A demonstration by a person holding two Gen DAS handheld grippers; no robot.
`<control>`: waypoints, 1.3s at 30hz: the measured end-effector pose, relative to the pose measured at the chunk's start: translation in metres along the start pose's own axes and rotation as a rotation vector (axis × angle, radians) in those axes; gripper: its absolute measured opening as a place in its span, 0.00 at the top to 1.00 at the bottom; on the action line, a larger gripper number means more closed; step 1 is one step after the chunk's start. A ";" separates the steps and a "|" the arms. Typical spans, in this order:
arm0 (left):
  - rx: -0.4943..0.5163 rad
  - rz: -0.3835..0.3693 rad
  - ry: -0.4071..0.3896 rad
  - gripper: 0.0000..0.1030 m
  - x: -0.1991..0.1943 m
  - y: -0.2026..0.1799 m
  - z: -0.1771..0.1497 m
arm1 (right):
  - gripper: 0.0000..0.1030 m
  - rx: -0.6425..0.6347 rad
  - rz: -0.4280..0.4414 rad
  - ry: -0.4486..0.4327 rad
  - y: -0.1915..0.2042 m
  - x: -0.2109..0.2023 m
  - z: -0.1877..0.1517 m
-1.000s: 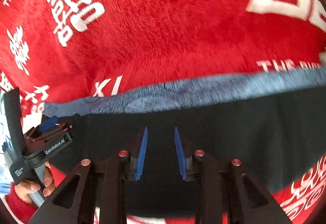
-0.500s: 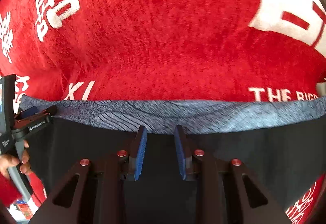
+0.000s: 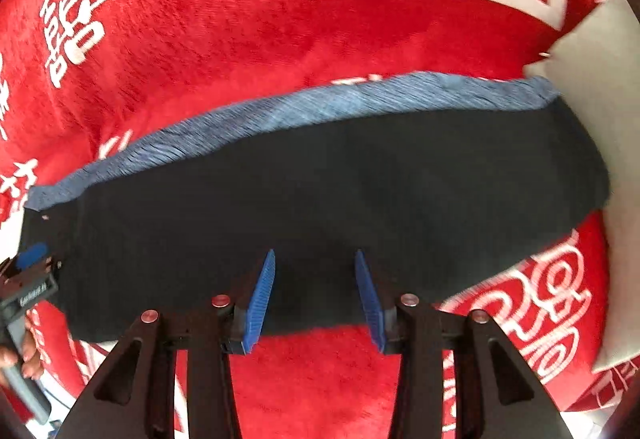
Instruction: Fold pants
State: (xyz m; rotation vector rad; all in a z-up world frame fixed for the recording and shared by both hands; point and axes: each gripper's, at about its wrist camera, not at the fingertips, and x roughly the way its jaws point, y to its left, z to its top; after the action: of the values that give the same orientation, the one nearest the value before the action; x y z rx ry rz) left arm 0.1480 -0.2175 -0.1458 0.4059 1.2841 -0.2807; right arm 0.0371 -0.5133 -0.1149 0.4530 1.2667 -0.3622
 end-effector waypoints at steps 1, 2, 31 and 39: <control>0.002 0.003 0.006 0.19 0.002 -0.004 -0.007 | 0.56 -0.002 -0.003 0.005 -0.004 0.000 -0.002; -0.017 0.006 -0.018 0.19 0.001 -0.004 -0.012 | 0.56 -0.006 -0.005 0.015 -0.005 0.002 -0.005; -0.003 0.083 0.067 0.03 -0.016 -0.028 -0.016 | 0.23 -0.042 0.096 0.044 0.002 0.014 -0.008; 0.041 0.043 0.055 0.03 -0.040 -0.059 -0.018 | 0.23 0.070 0.165 0.094 -0.025 0.000 -0.023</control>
State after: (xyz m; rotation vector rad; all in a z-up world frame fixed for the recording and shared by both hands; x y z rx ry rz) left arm 0.0969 -0.2636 -0.1191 0.4787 1.3231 -0.2617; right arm 0.0059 -0.5235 -0.1235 0.6361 1.3001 -0.2491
